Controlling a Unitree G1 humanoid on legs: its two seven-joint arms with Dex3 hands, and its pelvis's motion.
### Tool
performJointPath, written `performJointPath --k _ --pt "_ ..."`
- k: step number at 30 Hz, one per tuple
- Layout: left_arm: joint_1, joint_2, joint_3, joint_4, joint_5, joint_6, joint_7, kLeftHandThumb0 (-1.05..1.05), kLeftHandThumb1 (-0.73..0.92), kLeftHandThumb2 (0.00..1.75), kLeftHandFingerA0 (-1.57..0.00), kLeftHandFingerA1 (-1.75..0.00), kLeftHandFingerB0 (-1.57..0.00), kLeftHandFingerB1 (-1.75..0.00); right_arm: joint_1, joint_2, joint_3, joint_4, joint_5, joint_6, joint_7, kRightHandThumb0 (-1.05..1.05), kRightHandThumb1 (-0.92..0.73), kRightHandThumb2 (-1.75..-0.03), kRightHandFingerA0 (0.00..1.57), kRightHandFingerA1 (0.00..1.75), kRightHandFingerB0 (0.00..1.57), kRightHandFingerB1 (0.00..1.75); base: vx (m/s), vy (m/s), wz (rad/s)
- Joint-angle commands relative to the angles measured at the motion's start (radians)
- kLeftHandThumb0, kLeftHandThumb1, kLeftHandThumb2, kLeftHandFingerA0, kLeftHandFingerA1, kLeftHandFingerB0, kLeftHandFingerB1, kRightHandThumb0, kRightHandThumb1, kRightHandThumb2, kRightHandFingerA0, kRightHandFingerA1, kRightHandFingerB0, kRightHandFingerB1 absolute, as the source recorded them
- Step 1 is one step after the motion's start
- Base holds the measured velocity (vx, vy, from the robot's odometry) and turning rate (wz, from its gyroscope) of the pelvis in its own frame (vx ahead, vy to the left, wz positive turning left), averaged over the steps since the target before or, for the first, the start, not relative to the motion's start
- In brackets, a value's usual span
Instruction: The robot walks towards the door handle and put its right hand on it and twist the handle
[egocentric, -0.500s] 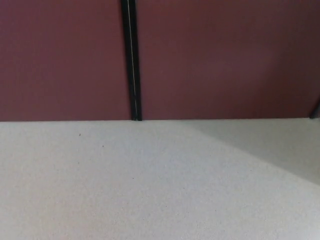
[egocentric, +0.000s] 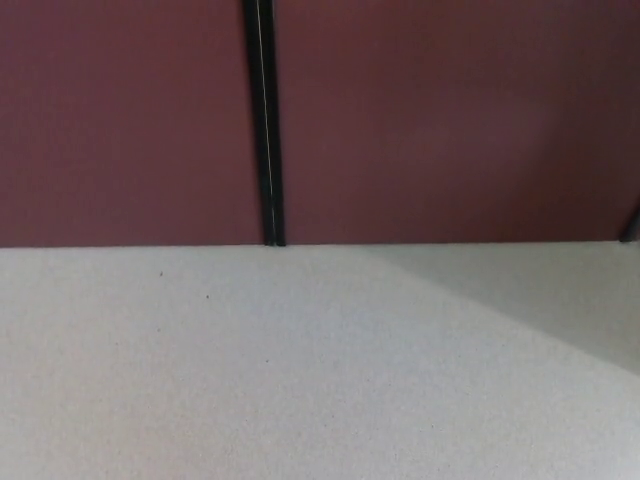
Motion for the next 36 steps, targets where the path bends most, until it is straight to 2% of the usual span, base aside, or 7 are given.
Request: performJointPath --k 1,14,15,19,20,22,36 --pt "0.022 0.013 -0.015 0.008 0.007 -0.018 -0.011 -0.19 0.32 0.95 -0.38 -0.75 -0.06 -0.55 0.025 0.012 0.014 0.001 0.0 -0.02 -0.027 -0.05 -0.63 -0.57 0.65 0.55 0.42 0.41 0.0 0.0 0.0" --pt "0.097 0.023 -0.017 0.013 0.005 -0.03 -0.029 -0.18 0.31 0.94 -0.37 -0.73 -0.13 -0.57 0.078 0.018 0.063 0.011 -0.015 -0.023 -0.032 -0.06 -0.63 -0.58 0.6 0.5 0.44 0.42 0.11 0.086 -0.05" --pt "0.097 0.023 -0.019 0.013 0.006 -0.03 -0.028 -0.18 0.39 0.83 -0.35 -0.9 -0.15 -0.6 0.078 0.017 0.064 0.012 -0.016 -0.022 -0.033 -0.06 -0.63 -0.58 0.6 0.5 0.44 0.42 0.15 0.262 -0.08" --pt "0.104 0.024 -0.021 0.015 0.004 -0.033 -0.027 -0.18 0.39 0.83 -0.35 -0.9 -0.15 -0.6 0.082 0.018 0.069 0.013 -0.017 -0.022 -0.034 -0.06 -0.63 -0.58 0.6 0.5 0.44 0.42 0.21 0.244 -0.02" --pt "0.106 0.022 -0.018 0.017 0.0 -0.032 -0.028 -0.21 0.39 0.81 -0.38 -0.98 -0.18 -0.62 0.082 0.016 0.071 0.015 -0.019 -0.02 -0.034 -0.07 -0.62 -0.57 0.6 0.5 0.44 0.41 0.18 0.147 0.02" --pt "0.105 0.019 -0.012 0.018 -0.006 -0.031 -0.031 -0.2 0.39 0.81 -0.38 -1.0 -0.19 -0.63 0.076 0.015 0.077 0.017 -0.024 -0.011 -0.038 -0.07 -0.62 -0.57 0.6 0.49 0.44 0.41 0.2 0.113 0.03" --pt "0.06 0.024 -0.042 0.016 0.009 -0.033 -0.027 -0.18 0.37 0.82 -0.38 -0.88 -0.26 -0.65 0.021 0.01 0.089 0.013 -0.026 -0.001 -0.028 -0.07 -0.62 -0.57 0.61 0.5 0.44 0.41 0.2 -0.068 0.09"
